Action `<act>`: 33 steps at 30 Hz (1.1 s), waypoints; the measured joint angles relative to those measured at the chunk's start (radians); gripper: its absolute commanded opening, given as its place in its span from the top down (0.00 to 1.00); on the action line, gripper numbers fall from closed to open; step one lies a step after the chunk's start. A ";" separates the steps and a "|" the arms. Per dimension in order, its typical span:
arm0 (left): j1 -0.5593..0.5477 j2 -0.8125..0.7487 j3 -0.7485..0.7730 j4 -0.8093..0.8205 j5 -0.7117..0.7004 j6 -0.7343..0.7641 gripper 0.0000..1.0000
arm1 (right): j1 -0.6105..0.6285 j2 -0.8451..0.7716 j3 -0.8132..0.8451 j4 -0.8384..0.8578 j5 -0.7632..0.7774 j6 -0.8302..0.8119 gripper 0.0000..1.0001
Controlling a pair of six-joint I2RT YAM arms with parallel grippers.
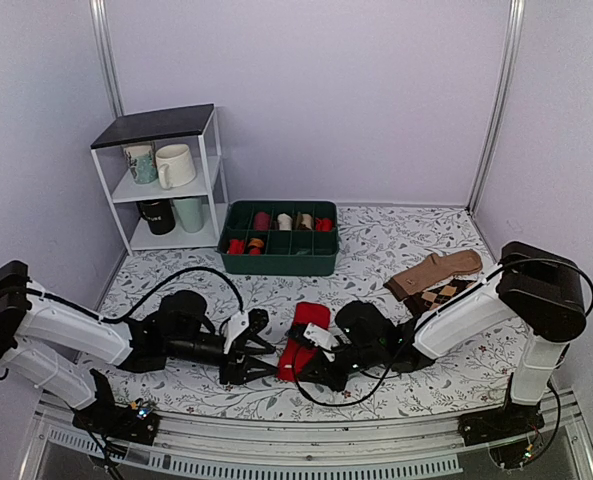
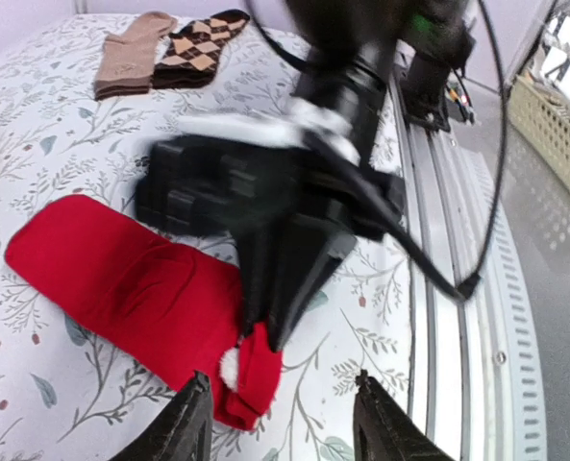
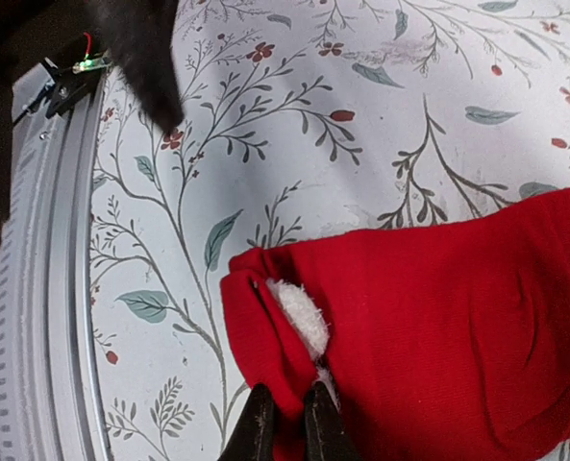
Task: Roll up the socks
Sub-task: Roll the sock at the center of the board.
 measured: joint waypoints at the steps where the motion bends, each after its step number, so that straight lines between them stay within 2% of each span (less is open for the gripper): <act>1: -0.013 0.000 -0.007 0.001 -0.008 0.018 0.50 | -0.013 0.005 0.008 -0.011 -0.033 0.016 0.94; 6: -0.051 0.002 -0.064 0.037 -0.031 0.075 0.49 | -0.085 0.050 0.055 -0.058 -0.216 0.116 0.94; 12: -0.076 0.072 -0.054 0.061 -0.055 0.135 0.50 | -0.121 0.103 0.113 -0.121 -0.348 0.194 0.94; 21: -0.098 0.197 0.026 0.063 -0.074 0.209 0.53 | -0.143 0.124 0.130 -0.160 -0.437 0.245 0.94; 33: -0.098 0.298 0.080 0.036 -0.095 0.212 0.61 | -0.151 0.134 0.129 -0.166 -0.492 0.257 0.94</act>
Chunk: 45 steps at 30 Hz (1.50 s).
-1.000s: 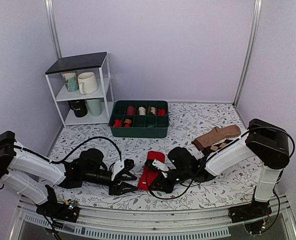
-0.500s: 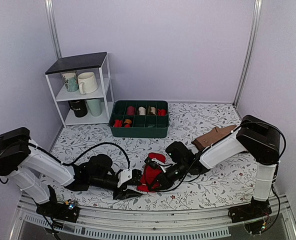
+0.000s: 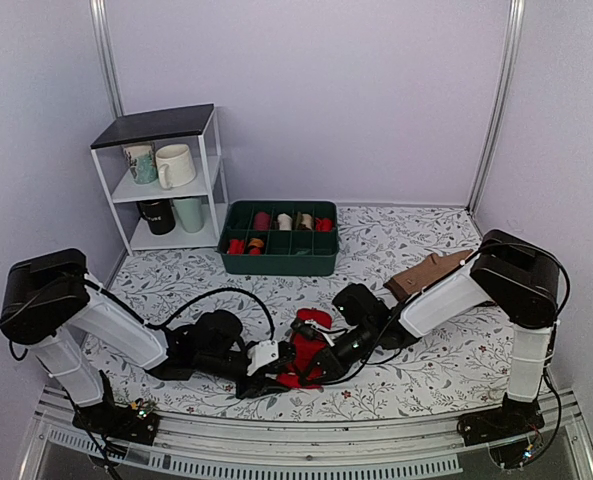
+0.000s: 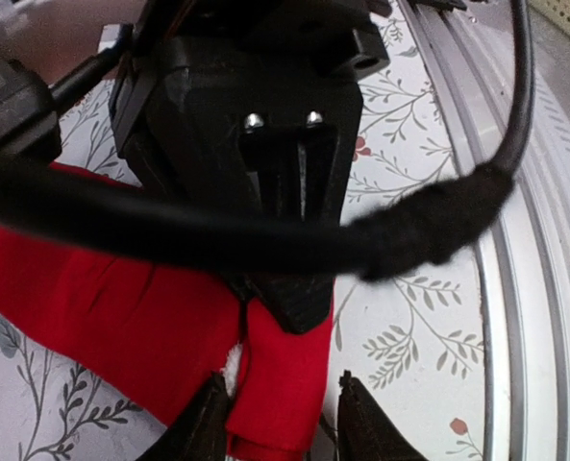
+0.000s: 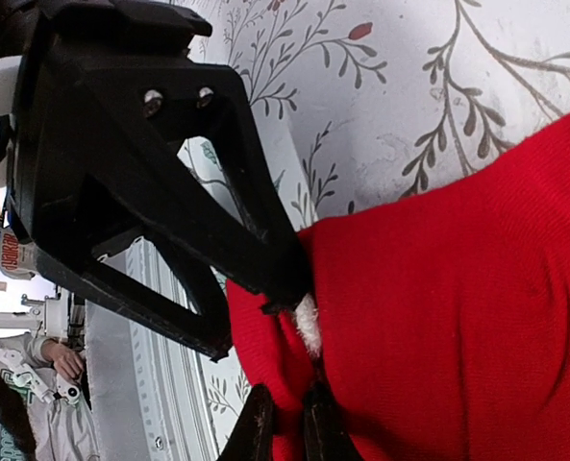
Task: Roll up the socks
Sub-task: Roll the sock at the center of the board.
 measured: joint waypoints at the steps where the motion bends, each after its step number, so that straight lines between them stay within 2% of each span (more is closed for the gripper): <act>1: 0.000 0.003 0.002 -0.002 -0.002 -0.003 0.65 | -0.001 0.001 0.000 0.000 -0.004 0.000 0.94; 8: 0.000 0.026 0.018 -0.021 -0.017 -0.016 0.74 | -0.005 0.008 0.002 0.000 -0.023 0.000 0.93; 10: -0.001 0.026 0.019 -0.023 -0.017 -0.021 0.87 | -0.006 0.011 0.004 0.000 -0.029 0.000 0.93; 13: -0.003 0.026 0.025 -0.034 -0.017 -0.028 1.00 | -0.008 0.013 0.008 -0.006 -0.034 0.000 0.92; 17: -0.003 0.026 0.036 -0.054 -0.005 -0.034 1.00 | -0.009 0.013 0.009 -0.008 -0.040 0.001 0.88; 22: -0.003 0.023 0.043 -0.075 0.008 -0.080 1.00 | -0.007 -0.002 0.013 -0.016 -0.039 0.005 0.75; 25: -0.003 0.019 0.050 -0.096 0.033 -0.130 1.00 | 0.003 -0.064 -0.022 -0.018 0.036 0.004 0.62; 28: -0.002 0.019 0.061 -0.121 0.065 -0.183 1.00 | 0.011 -0.182 -0.126 0.014 0.159 0.008 0.57; 33: 0.006 0.019 0.076 -0.171 0.129 -0.275 1.00 | 0.016 -0.411 -0.351 0.145 0.358 -0.043 0.56; 36: 0.015 0.019 0.086 -0.203 0.167 -0.328 1.00 | 0.066 -0.474 -0.424 0.244 0.443 -0.121 0.55; 40: 0.032 0.023 0.087 -0.219 0.214 -0.389 1.00 | 0.159 -0.497 -0.452 0.314 0.513 -0.276 0.55; 45: 0.056 0.045 0.100 -0.225 0.265 -0.431 1.00 | 0.238 -0.472 -0.421 0.322 0.564 -0.429 0.55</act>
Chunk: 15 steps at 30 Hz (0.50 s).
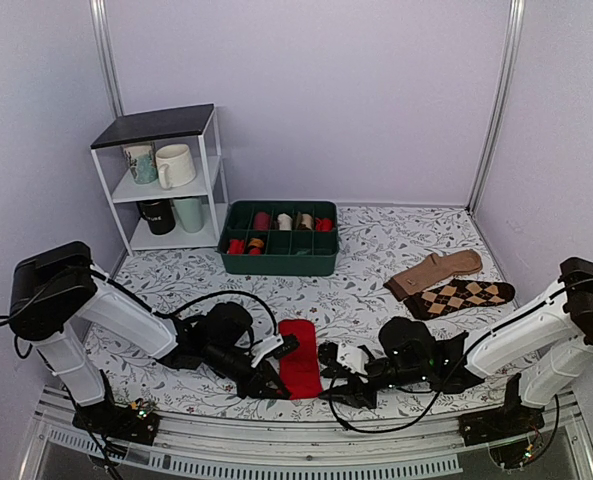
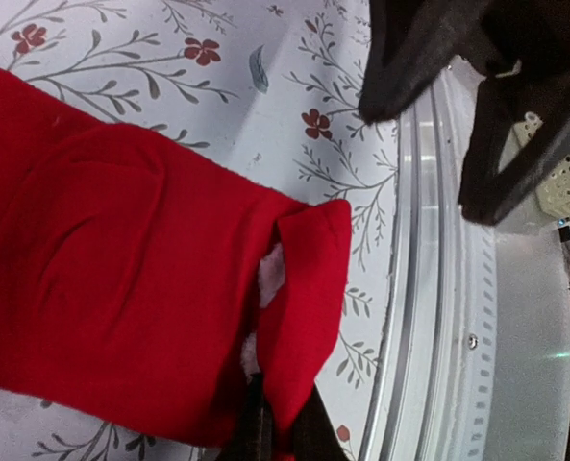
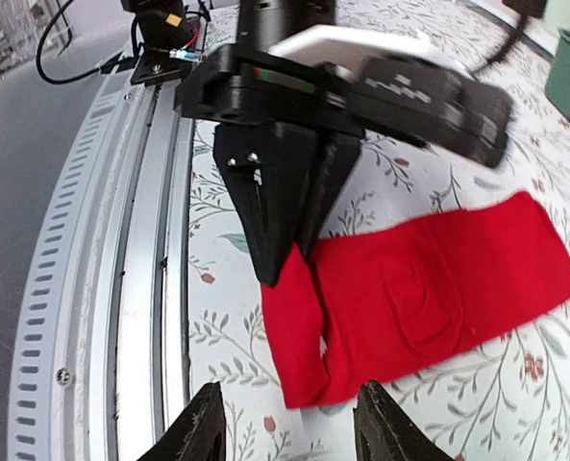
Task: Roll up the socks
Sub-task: Roll the sock at the center of the board.
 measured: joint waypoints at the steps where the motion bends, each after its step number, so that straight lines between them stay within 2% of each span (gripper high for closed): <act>1: 0.003 0.004 0.002 0.000 0.006 -0.004 1.00 | 0.011 0.014 0.013 -0.002 0.011 -0.020 0.55; 8: 0.017 0.022 0.011 0.000 0.040 -0.018 1.00 | 0.081 0.120 0.101 -0.039 0.064 -0.135 0.57; 15: 0.021 0.025 0.011 0.003 0.050 -0.018 1.00 | 0.100 0.153 0.119 -0.081 0.087 -0.161 0.60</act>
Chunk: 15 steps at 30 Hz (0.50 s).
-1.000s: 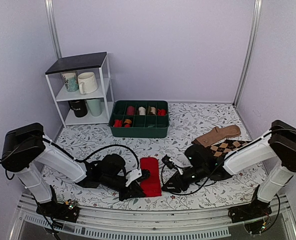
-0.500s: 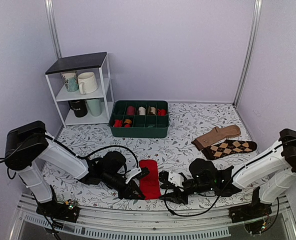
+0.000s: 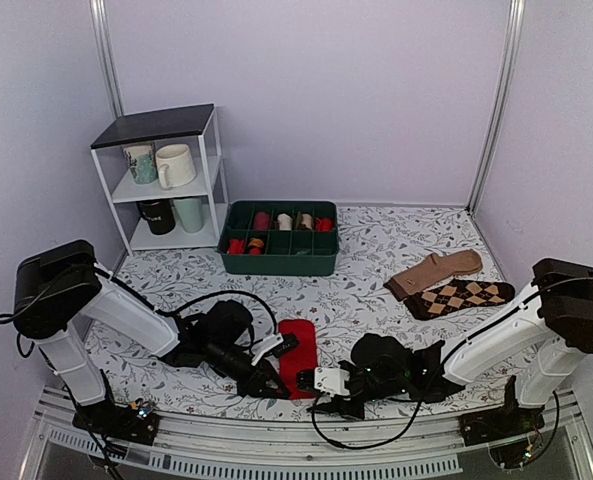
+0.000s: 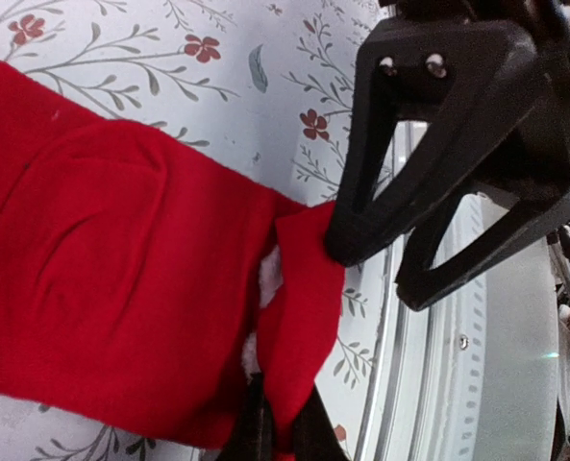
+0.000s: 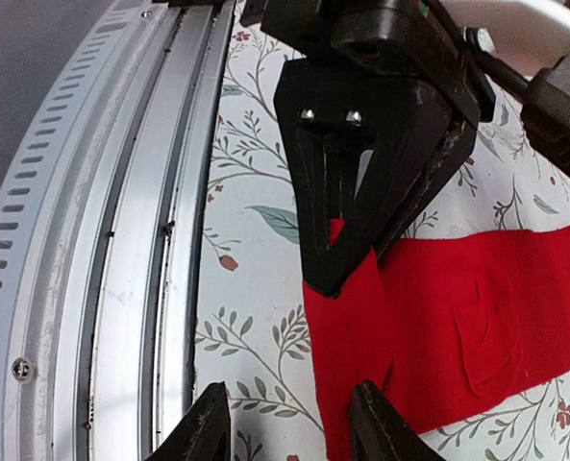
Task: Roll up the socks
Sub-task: Roll the sock at the center of the board.
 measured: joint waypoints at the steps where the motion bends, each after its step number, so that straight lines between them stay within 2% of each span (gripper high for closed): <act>1: 0.000 0.000 0.000 0.000 0.000 0.000 1.00 | 0.000 0.008 0.004 -0.005 0.004 0.000 0.60; 7: 0.000 0.000 0.000 0.000 0.002 0.000 1.00 | 0.000 0.068 0.044 -0.016 0.051 0.001 0.63; 11: 0.002 0.001 0.000 0.001 0.005 0.000 1.00 | 0.000 0.088 0.065 -0.028 0.085 0.008 0.76; 15: 0.003 0.000 0.000 0.001 0.005 0.001 0.88 | 0.000 0.096 0.081 -0.048 0.114 0.037 0.90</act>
